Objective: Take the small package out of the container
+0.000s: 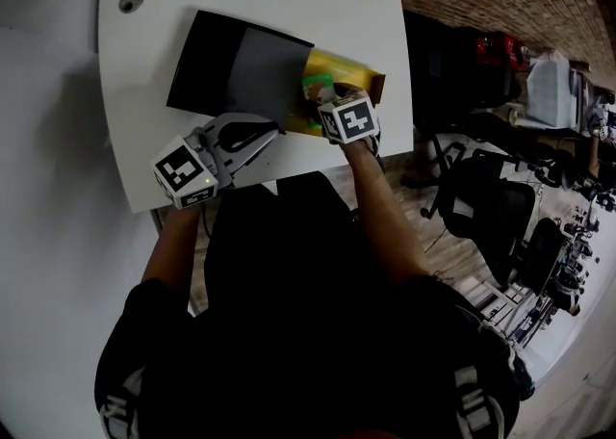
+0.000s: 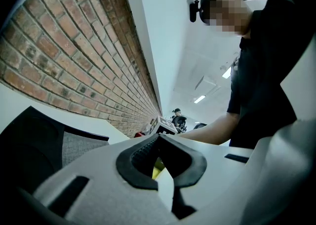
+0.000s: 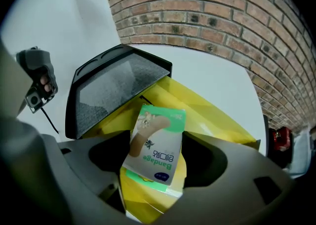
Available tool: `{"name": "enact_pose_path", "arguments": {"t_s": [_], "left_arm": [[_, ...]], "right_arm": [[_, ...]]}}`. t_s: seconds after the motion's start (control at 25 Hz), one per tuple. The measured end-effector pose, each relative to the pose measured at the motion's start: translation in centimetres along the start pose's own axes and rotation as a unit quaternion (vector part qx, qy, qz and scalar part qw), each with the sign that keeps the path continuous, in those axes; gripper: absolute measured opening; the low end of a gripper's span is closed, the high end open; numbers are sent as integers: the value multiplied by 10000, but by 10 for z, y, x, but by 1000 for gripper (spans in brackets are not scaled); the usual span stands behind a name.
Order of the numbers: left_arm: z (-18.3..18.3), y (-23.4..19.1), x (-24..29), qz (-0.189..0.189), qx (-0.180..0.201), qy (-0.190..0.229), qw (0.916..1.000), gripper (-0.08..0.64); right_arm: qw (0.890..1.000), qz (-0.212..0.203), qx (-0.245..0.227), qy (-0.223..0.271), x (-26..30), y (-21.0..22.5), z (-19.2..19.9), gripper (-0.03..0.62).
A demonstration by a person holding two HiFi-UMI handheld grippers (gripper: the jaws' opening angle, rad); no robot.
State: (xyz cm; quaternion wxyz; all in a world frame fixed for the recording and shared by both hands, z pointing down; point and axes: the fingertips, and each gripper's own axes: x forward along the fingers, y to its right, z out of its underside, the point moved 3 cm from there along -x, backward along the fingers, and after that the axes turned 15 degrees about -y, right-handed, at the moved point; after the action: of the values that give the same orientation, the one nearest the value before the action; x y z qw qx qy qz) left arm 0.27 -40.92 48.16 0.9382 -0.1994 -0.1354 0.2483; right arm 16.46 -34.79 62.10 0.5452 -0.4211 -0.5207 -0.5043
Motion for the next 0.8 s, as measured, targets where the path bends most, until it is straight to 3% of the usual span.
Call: {"name": "enact_pose_path", "arguments": {"t_s": [0.44,0.8], "left_arm": [[-1,1,6,56,-20,-51,10000,15],[-14,2,10,73,159,-146,9997,15]], "right_arm": [[9964,-173,384,730,-29,15,-4,331],[9813,-351,619,1790,-85,28,-14,328]]}}
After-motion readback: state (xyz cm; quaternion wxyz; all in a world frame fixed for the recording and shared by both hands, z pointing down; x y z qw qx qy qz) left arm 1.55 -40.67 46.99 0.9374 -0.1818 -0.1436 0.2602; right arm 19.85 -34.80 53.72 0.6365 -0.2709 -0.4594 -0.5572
